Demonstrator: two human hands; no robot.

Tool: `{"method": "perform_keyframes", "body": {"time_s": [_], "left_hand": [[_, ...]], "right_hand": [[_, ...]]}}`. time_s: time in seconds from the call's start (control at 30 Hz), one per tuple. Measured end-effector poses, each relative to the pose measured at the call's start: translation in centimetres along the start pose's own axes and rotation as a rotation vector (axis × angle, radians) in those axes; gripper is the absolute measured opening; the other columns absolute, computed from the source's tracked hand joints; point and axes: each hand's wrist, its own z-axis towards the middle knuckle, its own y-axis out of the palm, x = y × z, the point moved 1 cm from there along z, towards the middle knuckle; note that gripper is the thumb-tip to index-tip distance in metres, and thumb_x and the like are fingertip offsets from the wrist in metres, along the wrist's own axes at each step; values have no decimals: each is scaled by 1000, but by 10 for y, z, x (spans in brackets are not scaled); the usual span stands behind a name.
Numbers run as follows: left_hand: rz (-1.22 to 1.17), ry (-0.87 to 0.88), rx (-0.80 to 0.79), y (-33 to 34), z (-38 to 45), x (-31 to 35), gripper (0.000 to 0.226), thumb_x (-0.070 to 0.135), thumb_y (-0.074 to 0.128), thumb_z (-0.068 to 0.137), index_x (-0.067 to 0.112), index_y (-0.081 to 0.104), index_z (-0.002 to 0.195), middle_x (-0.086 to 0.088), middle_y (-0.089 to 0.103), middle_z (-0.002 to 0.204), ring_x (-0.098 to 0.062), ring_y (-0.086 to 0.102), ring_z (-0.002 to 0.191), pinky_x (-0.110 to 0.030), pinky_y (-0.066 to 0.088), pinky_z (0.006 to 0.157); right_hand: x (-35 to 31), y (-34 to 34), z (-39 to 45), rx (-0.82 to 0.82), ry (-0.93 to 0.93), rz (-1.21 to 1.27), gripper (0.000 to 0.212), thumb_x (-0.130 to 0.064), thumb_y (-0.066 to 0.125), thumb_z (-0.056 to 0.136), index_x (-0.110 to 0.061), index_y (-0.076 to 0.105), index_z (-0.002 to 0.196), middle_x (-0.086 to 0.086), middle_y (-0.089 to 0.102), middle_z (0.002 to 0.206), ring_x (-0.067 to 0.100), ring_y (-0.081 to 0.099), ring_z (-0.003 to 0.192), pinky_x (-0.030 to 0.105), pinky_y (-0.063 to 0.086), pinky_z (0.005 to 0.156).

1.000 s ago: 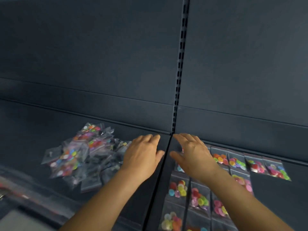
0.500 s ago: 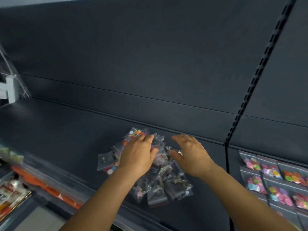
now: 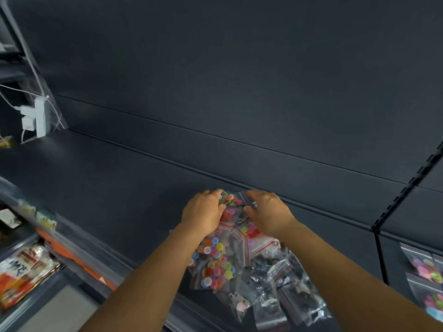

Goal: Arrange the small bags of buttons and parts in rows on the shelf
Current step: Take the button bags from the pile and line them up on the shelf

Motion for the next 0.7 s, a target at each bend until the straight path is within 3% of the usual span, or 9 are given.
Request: {"method": "perform_keyframes", "body": {"time_s": [0.17, 0.27, 0.37, 0.43, 0.57, 0.7], "left_hand": [[14, -50, 21, 9, 19, -8, 37, 37, 43, 97, 15, 53, 125, -8, 59, 120, -27, 52, 112, -38, 45, 86], [42, -53, 49, 12, 25, -9, 36, 40, 44, 95, 12, 59, 113, -7, 57, 113, -25, 48, 111, -35, 43, 83], [13, -71, 41, 16, 30, -10, 39, 45, 54, 90, 13, 62, 111, -6, 55, 114, -25, 45, 114, -35, 43, 87], [-48, -95, 37, 18, 32, -13, 39, 45, 60, 87, 14, 62, 111, -6, 55, 114, -25, 45, 115, -36, 44, 90], [-189, -88, 90, 18, 32, -15, 26, 36, 66, 84, 16, 61, 101, -4, 57, 108, -24, 46, 109, -35, 44, 87], [-304, -72, 134, 20, 32, -16, 13, 27, 66, 84, 19, 57, 90, 2, 60, 92, -21, 54, 97, -32, 46, 72]], "right_hand": [[-2, 11, 26, -31, 43, -40, 18, -28, 49, 94, -13, 53, 101, 6, 58, 96, 27, 54, 102, 30, 40, 73], [-4, 17, 40, -18, 98, -36, 26, -33, 50, 94, -13, 55, 110, 9, 61, 107, 28, 53, 109, 32, 43, 80], [-6, 23, 53, 3, 172, -46, 41, -38, 56, 91, -11, 52, 121, 11, 56, 122, 30, 48, 118, 34, 44, 91], [-6, 27, 60, -4, 218, -51, 44, -38, 60, 88, -9, 52, 120, 12, 56, 122, 30, 49, 118, 34, 44, 90], [-6, 29, 72, -39, 267, -10, 18, -24, 63, 84, -9, 57, 91, 12, 65, 99, 27, 63, 95, 27, 43, 66], [-8, 26, 73, -50, 215, -22, 4, -16, 59, 83, -13, 58, 85, 10, 66, 96, 27, 62, 92, 27, 43, 65]]}}
